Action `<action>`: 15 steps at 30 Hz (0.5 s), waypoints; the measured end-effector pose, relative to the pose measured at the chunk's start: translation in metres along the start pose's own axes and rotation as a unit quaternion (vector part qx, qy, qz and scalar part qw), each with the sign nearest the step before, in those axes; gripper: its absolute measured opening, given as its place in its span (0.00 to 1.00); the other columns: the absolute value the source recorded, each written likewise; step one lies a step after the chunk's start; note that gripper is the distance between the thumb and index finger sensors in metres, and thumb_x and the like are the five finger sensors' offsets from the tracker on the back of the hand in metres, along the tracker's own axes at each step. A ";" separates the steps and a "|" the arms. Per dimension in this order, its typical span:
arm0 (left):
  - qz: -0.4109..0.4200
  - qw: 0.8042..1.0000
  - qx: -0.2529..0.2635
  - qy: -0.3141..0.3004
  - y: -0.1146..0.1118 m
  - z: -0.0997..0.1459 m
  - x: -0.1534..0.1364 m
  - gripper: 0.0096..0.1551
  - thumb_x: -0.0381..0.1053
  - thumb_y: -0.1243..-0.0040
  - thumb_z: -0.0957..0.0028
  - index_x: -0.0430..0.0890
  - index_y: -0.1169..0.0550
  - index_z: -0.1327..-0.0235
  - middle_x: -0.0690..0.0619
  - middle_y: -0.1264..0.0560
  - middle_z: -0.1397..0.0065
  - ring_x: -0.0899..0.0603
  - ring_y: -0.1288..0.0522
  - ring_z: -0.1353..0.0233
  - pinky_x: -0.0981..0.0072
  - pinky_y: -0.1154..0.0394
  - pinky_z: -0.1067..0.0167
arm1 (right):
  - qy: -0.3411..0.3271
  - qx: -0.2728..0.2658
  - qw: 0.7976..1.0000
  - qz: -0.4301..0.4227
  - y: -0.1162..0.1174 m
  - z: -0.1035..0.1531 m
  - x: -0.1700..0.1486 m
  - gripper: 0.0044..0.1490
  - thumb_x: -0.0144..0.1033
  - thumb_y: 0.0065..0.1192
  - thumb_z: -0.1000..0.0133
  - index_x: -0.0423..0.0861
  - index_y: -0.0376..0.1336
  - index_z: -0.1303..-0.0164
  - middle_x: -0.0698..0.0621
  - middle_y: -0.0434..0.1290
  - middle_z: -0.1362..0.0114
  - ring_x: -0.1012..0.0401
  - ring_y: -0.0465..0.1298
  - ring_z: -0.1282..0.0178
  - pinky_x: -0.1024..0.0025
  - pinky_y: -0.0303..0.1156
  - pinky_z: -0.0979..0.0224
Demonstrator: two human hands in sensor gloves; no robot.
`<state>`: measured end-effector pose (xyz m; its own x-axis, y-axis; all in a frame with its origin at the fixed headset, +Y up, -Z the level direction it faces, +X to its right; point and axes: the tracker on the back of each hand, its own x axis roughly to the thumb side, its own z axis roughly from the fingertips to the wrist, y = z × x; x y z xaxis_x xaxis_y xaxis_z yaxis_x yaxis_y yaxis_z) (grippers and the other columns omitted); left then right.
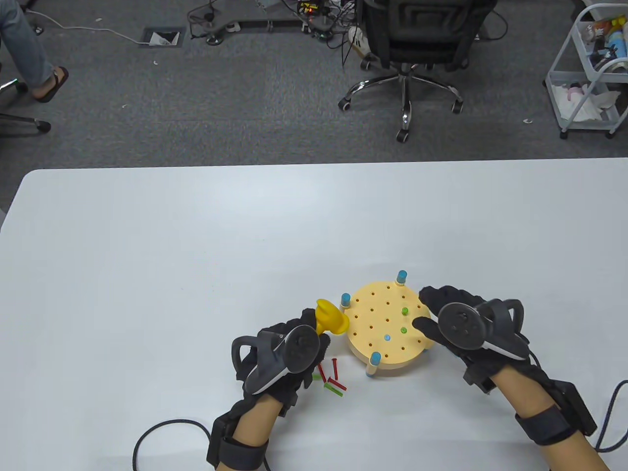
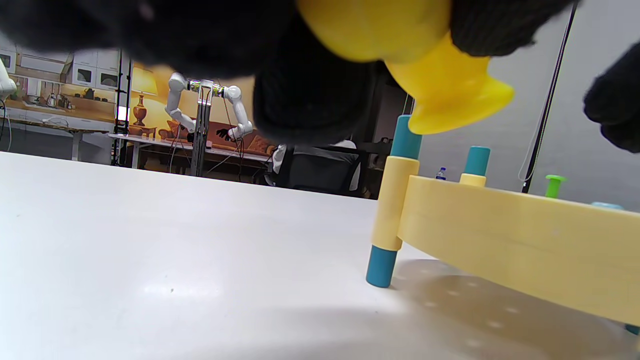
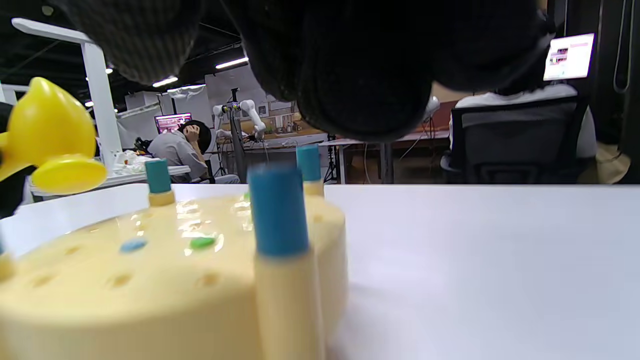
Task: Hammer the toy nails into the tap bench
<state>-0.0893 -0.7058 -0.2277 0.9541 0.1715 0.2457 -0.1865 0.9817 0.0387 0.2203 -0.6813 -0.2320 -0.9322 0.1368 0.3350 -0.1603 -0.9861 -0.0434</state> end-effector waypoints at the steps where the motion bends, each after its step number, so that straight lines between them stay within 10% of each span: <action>1: -0.002 1.000 -0.002 0.000 -0.001 0.000 0.001 0.39 0.64 0.46 0.60 0.45 0.28 0.37 0.45 0.14 0.61 0.47 0.21 0.75 0.53 0.23 0.68 | 0.001 -0.001 1.000 0.000 0.009 0.007 -0.004 0.46 0.61 0.53 0.52 0.46 0.59 0.28 0.41 0.72 0.34 0.56 0.80 0.50 0.61 0.76 0.46; 15: 0.003 1.000 0.010 -0.025 0.001 0.000 0.011 0.39 0.64 0.46 0.60 0.46 0.28 0.37 0.45 0.14 0.61 0.47 0.21 0.74 0.53 0.23 0.67 | 0.017 -0.077 0.995 -0.069 0.060 0.018 -0.020 0.35 0.52 0.56 0.51 0.46 0.63 0.37 0.44 0.75 0.42 0.58 0.81 0.55 0.62 0.77 0.49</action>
<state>-0.0793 -0.7029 -0.2247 0.9400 0.1718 0.2948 -0.1966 0.9789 0.0564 0.2349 -0.7449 -0.2243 -0.9081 0.2751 0.3158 -0.3322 -0.9323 -0.1431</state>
